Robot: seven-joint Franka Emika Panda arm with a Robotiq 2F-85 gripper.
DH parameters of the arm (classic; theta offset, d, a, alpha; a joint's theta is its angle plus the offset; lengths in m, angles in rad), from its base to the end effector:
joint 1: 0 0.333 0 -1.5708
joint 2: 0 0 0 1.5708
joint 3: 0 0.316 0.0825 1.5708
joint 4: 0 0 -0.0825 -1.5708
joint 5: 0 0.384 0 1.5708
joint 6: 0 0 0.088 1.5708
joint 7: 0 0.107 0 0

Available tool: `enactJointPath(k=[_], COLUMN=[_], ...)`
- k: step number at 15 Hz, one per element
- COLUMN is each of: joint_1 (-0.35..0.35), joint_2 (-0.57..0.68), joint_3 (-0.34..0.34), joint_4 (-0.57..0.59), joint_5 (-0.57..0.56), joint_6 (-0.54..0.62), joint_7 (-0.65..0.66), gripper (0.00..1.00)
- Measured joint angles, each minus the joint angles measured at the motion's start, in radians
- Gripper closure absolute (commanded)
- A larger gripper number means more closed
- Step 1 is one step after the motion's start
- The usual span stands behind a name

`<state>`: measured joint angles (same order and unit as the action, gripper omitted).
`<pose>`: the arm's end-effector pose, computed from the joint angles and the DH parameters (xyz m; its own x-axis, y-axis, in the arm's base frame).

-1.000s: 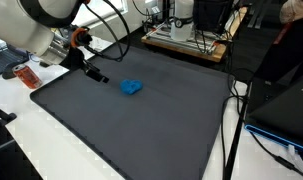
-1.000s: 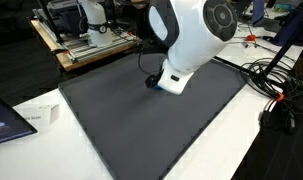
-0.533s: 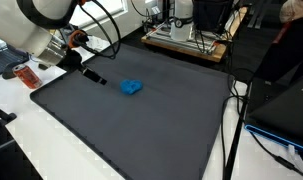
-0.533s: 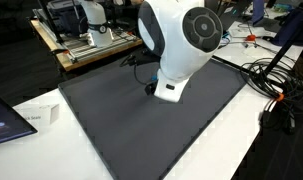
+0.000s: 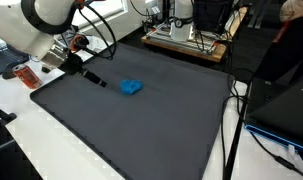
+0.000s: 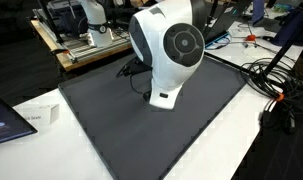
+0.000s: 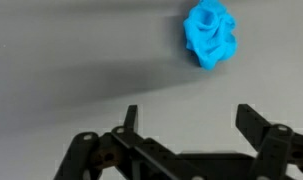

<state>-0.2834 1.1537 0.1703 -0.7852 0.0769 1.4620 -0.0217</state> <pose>0.7299 -0.1273 0.1963 0.8922 -0.0918 -0.4421 -0.2140 -0.9481 -0.2351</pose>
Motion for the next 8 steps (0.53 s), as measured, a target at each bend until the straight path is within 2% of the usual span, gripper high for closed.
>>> enactJointPath(k=[8], joint_1=[-0.05], joint_2=[-0.161], joint_3=[0.023], joint_4=[-0.32], joint_5=[0.03], joint_6=[0.208], joint_7=[-0.033], gripper=[0.0])
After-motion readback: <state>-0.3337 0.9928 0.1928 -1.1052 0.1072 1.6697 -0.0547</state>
